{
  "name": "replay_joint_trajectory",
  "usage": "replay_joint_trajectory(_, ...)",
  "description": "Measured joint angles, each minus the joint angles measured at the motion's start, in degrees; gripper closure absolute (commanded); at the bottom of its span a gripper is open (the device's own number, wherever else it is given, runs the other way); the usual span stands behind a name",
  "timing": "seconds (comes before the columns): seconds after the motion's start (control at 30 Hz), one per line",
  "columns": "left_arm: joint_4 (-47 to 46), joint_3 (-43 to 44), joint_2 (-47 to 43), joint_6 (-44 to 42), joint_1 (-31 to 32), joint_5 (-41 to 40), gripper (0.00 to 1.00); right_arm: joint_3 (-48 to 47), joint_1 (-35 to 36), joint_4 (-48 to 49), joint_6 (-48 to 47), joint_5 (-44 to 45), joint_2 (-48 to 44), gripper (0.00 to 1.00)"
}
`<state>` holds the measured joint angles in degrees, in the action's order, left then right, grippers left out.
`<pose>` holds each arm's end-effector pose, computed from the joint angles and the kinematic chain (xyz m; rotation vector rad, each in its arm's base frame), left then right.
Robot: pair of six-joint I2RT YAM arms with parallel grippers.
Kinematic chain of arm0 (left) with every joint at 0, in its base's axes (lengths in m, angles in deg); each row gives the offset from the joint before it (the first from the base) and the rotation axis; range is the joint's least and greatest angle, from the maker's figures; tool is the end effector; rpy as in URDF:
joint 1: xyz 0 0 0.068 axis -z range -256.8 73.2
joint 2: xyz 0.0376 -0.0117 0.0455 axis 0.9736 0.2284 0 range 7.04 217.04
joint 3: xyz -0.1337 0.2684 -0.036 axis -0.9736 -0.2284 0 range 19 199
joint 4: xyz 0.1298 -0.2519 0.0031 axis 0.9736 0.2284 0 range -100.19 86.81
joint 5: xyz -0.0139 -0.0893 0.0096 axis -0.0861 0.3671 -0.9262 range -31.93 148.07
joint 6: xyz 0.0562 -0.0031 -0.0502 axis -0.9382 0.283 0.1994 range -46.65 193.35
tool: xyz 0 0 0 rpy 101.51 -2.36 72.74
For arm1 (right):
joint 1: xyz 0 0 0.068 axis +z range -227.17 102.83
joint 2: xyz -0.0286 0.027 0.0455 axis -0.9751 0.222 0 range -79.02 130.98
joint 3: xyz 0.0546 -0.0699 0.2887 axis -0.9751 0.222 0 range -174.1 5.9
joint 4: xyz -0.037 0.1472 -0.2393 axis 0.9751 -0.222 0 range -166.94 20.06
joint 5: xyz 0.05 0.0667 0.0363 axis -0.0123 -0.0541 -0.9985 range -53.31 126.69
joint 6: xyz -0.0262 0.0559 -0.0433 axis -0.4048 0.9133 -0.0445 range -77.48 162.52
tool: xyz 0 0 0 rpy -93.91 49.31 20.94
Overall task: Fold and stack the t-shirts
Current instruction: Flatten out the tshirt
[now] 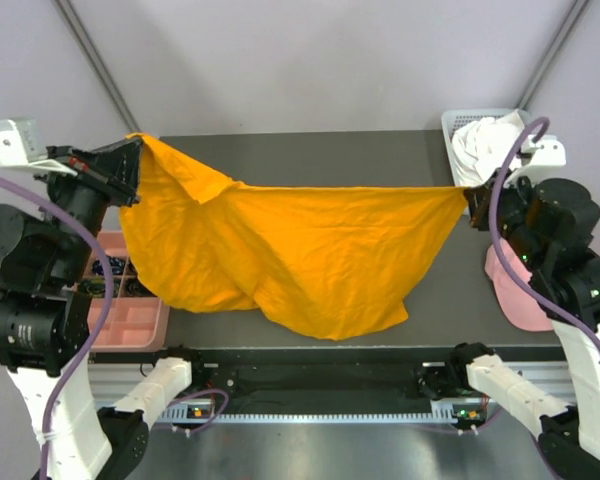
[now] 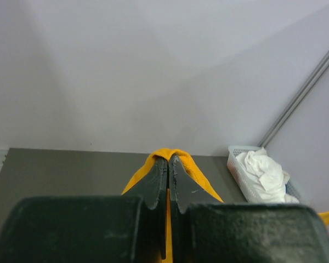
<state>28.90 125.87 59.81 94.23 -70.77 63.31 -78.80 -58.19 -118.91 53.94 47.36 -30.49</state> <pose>0.0824 -0.0145 0.6357 -0.0928 1.3209 -0.4596 0.1357 0.0341 0.5103 0.0150 1.7952 0.2133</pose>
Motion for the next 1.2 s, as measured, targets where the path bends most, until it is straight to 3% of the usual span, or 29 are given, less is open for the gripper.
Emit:
replay_joint_trajectory(0.23, 1.2, -6.34, -1.92, 0.17, -0.07, 5.73, 1.0, 6.73, 0.0, -2.99, 2.05, -3.28, -4.02, 1.0)
replay_joint_trajectory(0.47, 1.79, -7.96, -7.76, -0.04, -0.04, 12.9, 1.0, 3.56, 0.0, -8.26, 4.04, -6.4, -10.12, 1.0)
replay_joint_trajectory(0.6, -4.09, -12.24, -12.24, 0.17, -0.04, 13.84, 1.0, 1.99, 0.0, -6.64, 4.87, -6.62, -10.64, 1.0)
replay_joint_trajectory(0.73, -13.49, -20.68, -11.45, 0.74, -0.04, 13.77, 1.0, 7.8, 0.0, -0.04, 5.46, -4.92, -9.09, 1.0)
replay_joint_trajectory(0.83, -21.59, -26.27, -4.15, 1.77, -0.04, 13.4, 1.0, 12.63, 0.0, 8.07, 5.75, -2.89, -1.36, 1.0)
replay_joint_trajectory(1.0, -34.32, -28.59, 16.41, 1.4, -0.04, 10.47, 1.0, 11.65, -0.04, 19.28, 4.17, 0.66, 18.1, 1.0)
replay_joint_trajectory(1.13, -37.9, -24.72, 32.0, 0.24, -0.35, 8.37, 1.0, 2.4, -0.39, 23.89, 0.46, 3.15, 33.86, 1.0)
replay_joint_trajectory(1.2, -37.99, -18.03, 39.39, 0.04, -0.57, 8.13, 1.0, -2.93, -0.5, 26.51, -1.81, 3.76, 38.77, 1.0)
